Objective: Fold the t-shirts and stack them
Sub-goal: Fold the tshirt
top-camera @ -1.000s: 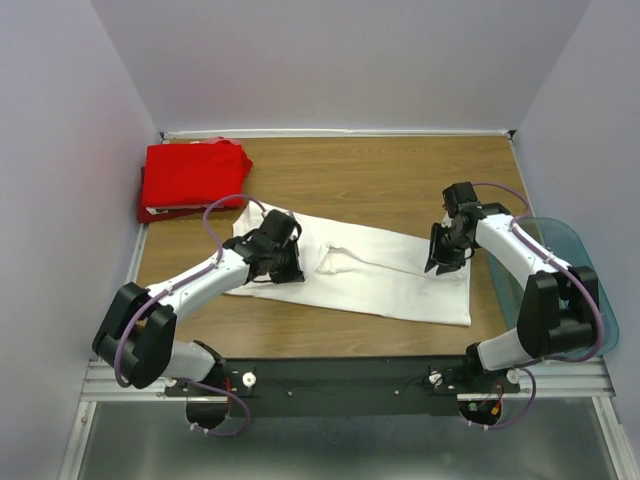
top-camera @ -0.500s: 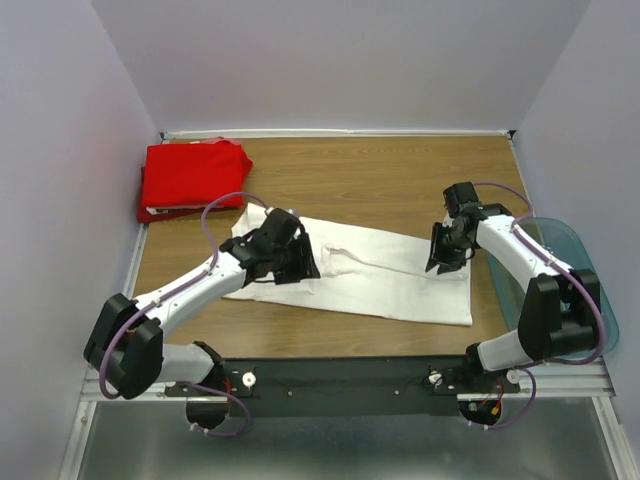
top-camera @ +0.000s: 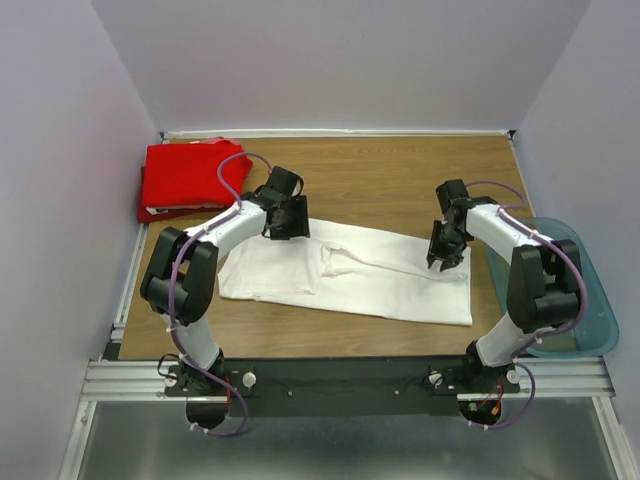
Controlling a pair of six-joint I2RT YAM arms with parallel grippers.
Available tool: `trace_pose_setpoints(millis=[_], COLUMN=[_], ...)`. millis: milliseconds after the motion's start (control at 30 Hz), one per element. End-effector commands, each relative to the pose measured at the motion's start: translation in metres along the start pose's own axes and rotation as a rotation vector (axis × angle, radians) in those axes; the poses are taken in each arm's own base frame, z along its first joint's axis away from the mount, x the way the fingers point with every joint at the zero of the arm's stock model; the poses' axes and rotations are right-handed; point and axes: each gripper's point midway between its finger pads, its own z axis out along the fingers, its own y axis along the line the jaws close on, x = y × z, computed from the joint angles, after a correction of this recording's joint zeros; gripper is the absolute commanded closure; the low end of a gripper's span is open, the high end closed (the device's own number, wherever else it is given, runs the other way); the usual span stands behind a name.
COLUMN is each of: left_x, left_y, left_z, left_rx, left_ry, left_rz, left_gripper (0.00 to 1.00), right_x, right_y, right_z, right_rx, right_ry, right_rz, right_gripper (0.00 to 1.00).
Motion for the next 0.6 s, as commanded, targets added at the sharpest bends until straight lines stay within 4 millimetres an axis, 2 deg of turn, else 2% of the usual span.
trace_pose_setpoints(millis=[0, 200, 300, 467, 567], left_x=[-0.006, 0.008, 0.016, 0.025, 0.001], left_y=[0.028, 0.066, 0.076, 0.079, 0.068], left_z=[0.012, 0.011, 0.010, 0.010, -0.005], left_rx=[-0.059, -0.115, -0.134, -0.126, -0.076], left_ry=[0.004, 0.026, 0.046, 0.058, -0.006], left_rz=[0.072, 0.035, 0.034, 0.015, -0.011], left_gripper=[0.35, 0.35, 0.35, 0.35, 0.35], right_x=[0.007, 0.027, 0.034, 0.043, 0.038], right_y=[-0.019, -0.033, -0.036, -0.040, -0.039], right_z=[0.014, 0.023, 0.025, 0.030, 0.028], right_rx=[0.086, 0.127, 0.137, 0.157, 0.152], right_ry=[0.020, 0.065, 0.085, 0.109, 0.096], right_rz=[0.060, 0.112, 0.127, 0.140, 0.136], right_gripper=[0.59, 0.59, 0.59, 0.59, 0.59])
